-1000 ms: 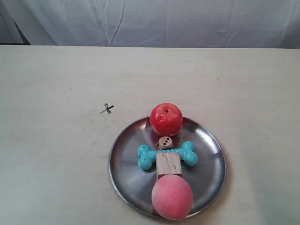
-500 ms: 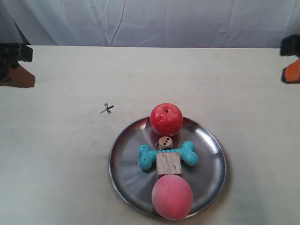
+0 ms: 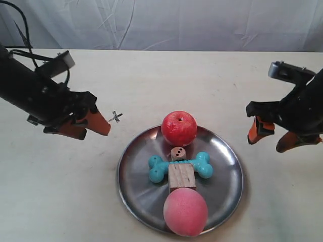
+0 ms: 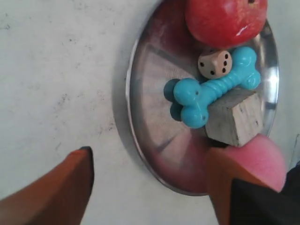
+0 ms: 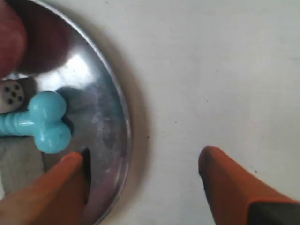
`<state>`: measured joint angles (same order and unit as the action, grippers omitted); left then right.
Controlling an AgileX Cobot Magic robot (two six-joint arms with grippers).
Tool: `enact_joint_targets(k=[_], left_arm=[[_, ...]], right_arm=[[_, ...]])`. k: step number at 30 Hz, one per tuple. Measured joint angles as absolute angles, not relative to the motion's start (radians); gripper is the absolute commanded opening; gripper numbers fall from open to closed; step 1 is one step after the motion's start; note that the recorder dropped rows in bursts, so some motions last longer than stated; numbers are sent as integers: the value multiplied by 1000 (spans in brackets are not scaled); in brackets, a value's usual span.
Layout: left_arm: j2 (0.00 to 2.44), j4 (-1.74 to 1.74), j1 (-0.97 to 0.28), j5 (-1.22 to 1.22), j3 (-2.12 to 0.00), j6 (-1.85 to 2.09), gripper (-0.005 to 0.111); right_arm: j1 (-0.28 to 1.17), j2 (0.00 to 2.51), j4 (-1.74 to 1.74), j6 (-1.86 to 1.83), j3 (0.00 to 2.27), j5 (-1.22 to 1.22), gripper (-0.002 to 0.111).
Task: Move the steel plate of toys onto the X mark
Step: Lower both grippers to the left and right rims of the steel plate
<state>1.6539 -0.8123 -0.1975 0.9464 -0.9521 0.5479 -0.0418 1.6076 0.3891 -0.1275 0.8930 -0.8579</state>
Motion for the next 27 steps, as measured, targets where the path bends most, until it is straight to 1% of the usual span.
enact_joint_targets(k=[6,12,17,27], left_arm=[[1770,-824,-220,893,-952,523,67],[1855,-850,-251,866,-952,514,67],[1882,-884,-283,816,-954,514,67],[1898,-896,-333,793,-954,512,67]], right_arm=[[-42,1707,445,-189,847,-823,64],[-38,1744,537,-254,845,-807,64],[-38,1751,558,-269,845,-799,64],[-38,1751,574,-282,837,-781,64]])
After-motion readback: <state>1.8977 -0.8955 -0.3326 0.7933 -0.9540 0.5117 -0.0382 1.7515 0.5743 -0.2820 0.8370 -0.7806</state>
